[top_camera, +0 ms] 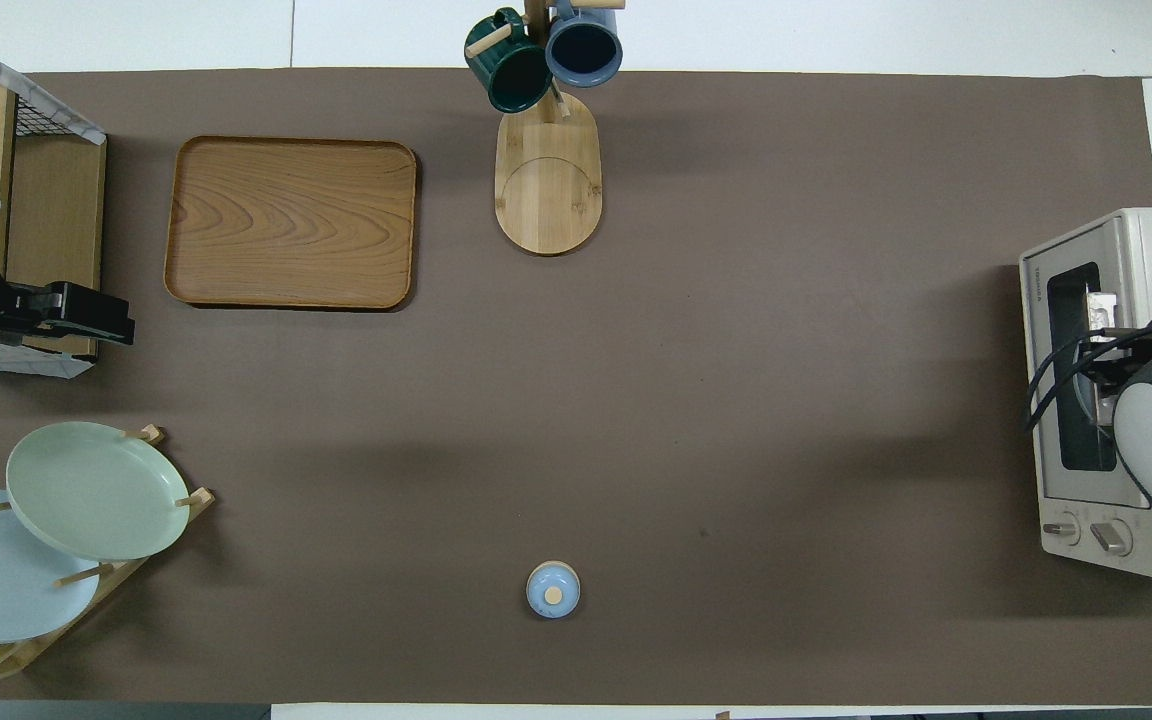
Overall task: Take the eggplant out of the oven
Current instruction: 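Reach the right gripper into the open toaster oven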
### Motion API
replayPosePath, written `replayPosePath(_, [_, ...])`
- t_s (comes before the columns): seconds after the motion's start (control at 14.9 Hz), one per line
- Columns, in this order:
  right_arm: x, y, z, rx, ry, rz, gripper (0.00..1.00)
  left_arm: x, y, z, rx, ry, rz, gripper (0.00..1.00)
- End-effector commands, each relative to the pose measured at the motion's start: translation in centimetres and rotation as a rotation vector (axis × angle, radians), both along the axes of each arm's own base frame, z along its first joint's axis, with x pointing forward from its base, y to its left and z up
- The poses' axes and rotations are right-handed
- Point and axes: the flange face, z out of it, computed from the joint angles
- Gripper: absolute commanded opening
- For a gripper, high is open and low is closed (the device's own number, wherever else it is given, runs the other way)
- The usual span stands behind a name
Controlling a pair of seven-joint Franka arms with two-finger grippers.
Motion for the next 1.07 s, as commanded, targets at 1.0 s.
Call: replayPosePath(1.0, [1.7,4.3,-13.0,0.104,-0.121,0.036,0.00,-0.3,0.3,0.4,0.022,-0.003,-0.008,1.00])
